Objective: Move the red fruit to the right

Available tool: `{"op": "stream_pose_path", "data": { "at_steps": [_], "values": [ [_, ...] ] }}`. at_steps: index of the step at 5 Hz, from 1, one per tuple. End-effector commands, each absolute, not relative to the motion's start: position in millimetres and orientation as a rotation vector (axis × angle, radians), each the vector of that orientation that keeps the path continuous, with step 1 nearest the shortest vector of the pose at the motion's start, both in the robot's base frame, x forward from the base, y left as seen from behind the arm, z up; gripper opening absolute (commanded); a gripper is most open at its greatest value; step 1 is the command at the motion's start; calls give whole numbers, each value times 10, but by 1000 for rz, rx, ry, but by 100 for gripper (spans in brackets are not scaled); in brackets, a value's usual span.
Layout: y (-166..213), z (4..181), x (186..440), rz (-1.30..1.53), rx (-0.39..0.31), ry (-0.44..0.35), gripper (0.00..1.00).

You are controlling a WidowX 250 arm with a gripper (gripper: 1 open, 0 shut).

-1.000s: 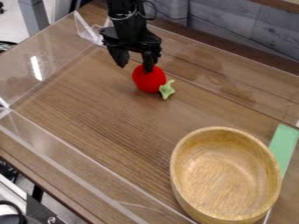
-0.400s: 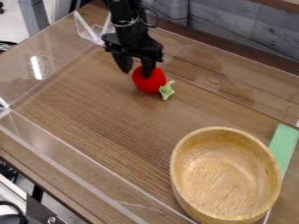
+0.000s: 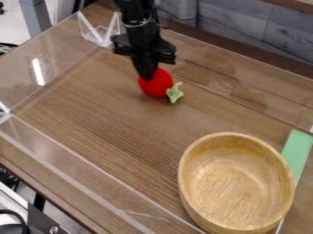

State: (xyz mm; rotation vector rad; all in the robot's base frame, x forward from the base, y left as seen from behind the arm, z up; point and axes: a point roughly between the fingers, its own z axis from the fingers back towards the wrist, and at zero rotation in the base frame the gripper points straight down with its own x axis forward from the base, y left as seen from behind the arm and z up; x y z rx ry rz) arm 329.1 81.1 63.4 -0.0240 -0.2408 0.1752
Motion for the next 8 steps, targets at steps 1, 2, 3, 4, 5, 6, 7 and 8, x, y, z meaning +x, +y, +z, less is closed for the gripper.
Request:
{"op": "stream_pose_path", "data": {
  "at_steps": [1,2,3,4,5,6,7,8],
  "values": [
    [694,1122,3441,172,1,-369,0],
    [399,1261,3527,135,-7,-405,0],
    [52,1211,3587,88,-11,-407,0],
    [-246,1154,3589,58,-7,-404,0],
    [-421,1065,3583,46,-4,-391,0],
    [-478,952,3581,55,0,-373,0],
    [-524,847,3592,58,3,-360,0],
    [-546,774,3623,60,5,-349,0]
  ]
}}
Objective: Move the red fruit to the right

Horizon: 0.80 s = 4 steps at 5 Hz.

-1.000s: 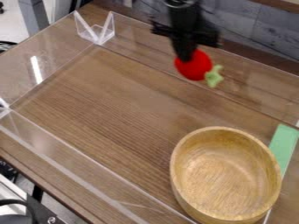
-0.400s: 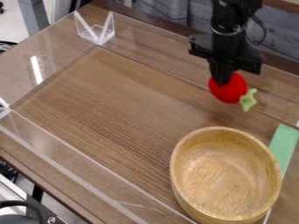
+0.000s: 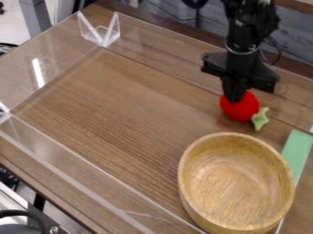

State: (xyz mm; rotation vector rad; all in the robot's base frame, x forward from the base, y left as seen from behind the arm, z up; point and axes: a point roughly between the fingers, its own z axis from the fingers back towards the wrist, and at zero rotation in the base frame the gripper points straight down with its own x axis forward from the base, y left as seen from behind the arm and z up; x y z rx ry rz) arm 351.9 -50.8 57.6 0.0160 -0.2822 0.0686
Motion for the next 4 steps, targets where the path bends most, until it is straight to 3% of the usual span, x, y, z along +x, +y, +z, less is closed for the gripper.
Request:
{"op": "stream_pose_path", "data": {
  "at_steps": [1,4],
  "values": [
    [-545,738,3646,64,8,-341,0],
    [-533,661,3682,79,15,-318,0]
  ]
}}
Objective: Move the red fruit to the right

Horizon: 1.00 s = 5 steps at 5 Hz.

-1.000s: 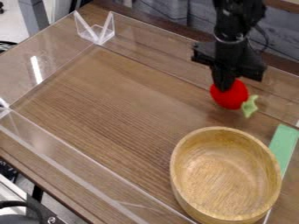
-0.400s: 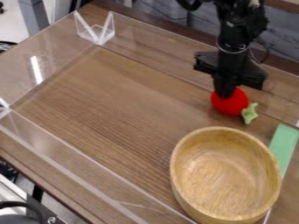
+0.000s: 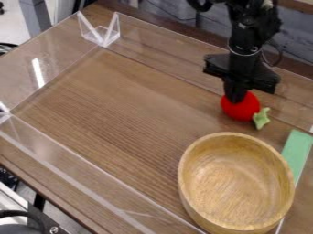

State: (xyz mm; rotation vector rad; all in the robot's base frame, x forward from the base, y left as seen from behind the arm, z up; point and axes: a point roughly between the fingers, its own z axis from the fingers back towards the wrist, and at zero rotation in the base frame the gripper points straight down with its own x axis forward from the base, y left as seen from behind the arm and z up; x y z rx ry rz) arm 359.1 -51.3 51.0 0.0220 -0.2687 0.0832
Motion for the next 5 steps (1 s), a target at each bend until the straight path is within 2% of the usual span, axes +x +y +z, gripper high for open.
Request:
{"op": "stream_pose_path", "data": {
  "at_steps": [1,5],
  "values": [
    [-527,637,3689,84,17,-311,0],
    [-495,553,3707,106,25,-283,0]
  ]
}}
